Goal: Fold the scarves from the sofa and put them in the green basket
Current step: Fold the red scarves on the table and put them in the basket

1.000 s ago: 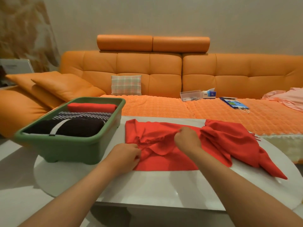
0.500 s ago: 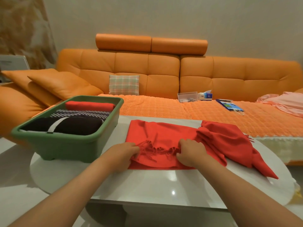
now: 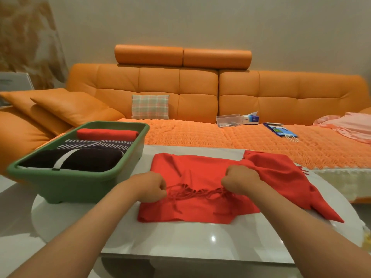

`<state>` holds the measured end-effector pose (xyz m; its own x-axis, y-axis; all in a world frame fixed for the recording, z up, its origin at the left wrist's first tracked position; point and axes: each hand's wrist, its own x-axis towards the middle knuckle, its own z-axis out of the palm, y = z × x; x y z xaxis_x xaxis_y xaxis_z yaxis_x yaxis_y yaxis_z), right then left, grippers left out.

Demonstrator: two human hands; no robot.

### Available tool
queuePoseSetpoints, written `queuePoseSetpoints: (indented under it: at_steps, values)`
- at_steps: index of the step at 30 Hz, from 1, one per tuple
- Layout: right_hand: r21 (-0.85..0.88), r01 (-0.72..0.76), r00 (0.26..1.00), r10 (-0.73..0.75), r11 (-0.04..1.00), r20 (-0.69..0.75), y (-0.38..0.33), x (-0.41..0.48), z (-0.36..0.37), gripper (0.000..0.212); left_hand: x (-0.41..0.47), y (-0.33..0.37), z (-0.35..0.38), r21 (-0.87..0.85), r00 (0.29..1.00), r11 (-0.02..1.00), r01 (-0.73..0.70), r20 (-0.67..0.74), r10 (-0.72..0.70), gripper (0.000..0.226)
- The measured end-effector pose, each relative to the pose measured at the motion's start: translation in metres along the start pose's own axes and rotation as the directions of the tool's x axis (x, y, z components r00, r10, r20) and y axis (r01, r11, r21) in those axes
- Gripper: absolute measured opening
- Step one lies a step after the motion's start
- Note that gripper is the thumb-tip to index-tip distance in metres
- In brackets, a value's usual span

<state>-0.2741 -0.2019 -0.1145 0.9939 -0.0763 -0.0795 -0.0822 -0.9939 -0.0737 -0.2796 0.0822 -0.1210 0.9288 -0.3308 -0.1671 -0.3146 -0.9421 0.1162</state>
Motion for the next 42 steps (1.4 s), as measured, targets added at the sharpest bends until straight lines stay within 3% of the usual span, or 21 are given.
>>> queuePoseSetpoints:
  at_steps: [3, 5, 9, 12, 14, 19, 23, 27, 31, 34, 36, 38, 40, 42]
  values:
    - [0.165, 0.094, 0.969, -0.053, 0.982, -0.241, 0.003, 0.024, -0.004, 0.026, 0.022, 0.014, -0.003, -0.046, 0.98, 0.996, -0.077, -0.189, 0.067, 0.015]
    - [0.208, 0.132, 0.953, -0.067, 0.969, -0.295, 0.011, 0.045, -0.002, 0.031, 0.041, 0.025, -0.009, -0.128, 0.963, 0.986, -0.112, -0.26, 0.075, 0.016]
    - [0.23, 0.168, 0.954, -0.1, 0.959, -0.281, 0.031, 0.089, 0.0, 0.047, 0.092, 0.045, -0.011, -0.231, 0.938, 0.96, -0.161, -0.337, 0.076, 0.025]
    - [0.218, 0.153, 0.974, -0.11, 0.964, -0.197, 0.04, 0.119, 0.005, 0.058, 0.136, 0.059, -0.006, -0.211, 0.926, 0.958, -0.193, -0.363, 0.106, 0.032]
    - [0.179, 0.157, 0.979, -0.129, 0.971, -0.159, 0.045, 0.135, 0.014, 0.055, 0.165, 0.067, 0.001, -0.201, 0.927, 0.959, -0.199, -0.356, 0.118, 0.037]
    - [-0.174, 0.14, 0.978, -0.163, 0.975, -0.129, 0.058, 0.153, 0.033, 0.032, 0.215, 0.076, 0.023, -0.073, 0.934, 0.975, -0.21, -0.311, 0.178, 0.056]
    - [-0.154, 0.212, 0.951, -0.24, 0.965, -0.195, 0.066, 0.152, 0.032, 0.023, 0.232, 0.077, 0.034, -0.047, 0.938, 0.968, -0.247, -0.264, 0.226, 0.06]
    - [-0.378, 0.057, 0.983, -0.119, 0.924, -0.143, 0.087, 0.141, 0.019, 0.044, 0.237, 0.077, 0.037, -0.08, 0.953, 0.969, -0.233, -0.216, 0.212, 0.046]
    - [-0.456, -0.153, 0.951, 0.004, 0.877, -0.311, 0.12, 0.127, 0.01, 0.033, 0.232, 0.084, 0.038, -0.044, 0.962, 0.984, -0.17, -0.226, 0.156, 0.046]
    - [-0.546, -0.228, 0.958, 0.085, 0.806, -0.274, 0.132, 0.121, 0.015, 0.034, 0.23, 0.101, 0.036, 0.034, 0.958, 0.993, -0.111, -0.263, 0.116, 0.032]
    - [-0.518, -0.174, 0.966, 0.044, 0.837, -0.253, 0.136, 0.124, 0.019, 0.04, 0.23, 0.11, 0.036, 0.076, 0.946, 0.992, -0.105, -0.299, 0.123, 0.023]
    - [-0.35, 0.014, 0.965, -0.104, 0.936, -0.241, 0.134, 0.13, 0.02, 0.047, 0.232, 0.114, 0.036, 0.038, 0.935, 0.99, -0.137, -0.326, 0.141, 0.02]
    - [-0.164, 0.141, 0.97, -0.169, 0.976, -0.173, 0.127, 0.136, 0.021, 0.054, 0.233, 0.116, 0.034, -0.05, 0.923, 0.98, -0.194, -0.347, 0.165, 0.03]
    - [-0.162, 0.146, 0.98, -0.165, 0.976, -0.107, 0.121, 0.139, 0.021, 0.05, 0.231, 0.116, 0.03, -0.087, 0.898, 0.958, -0.272, -0.381, 0.221, 0.038]
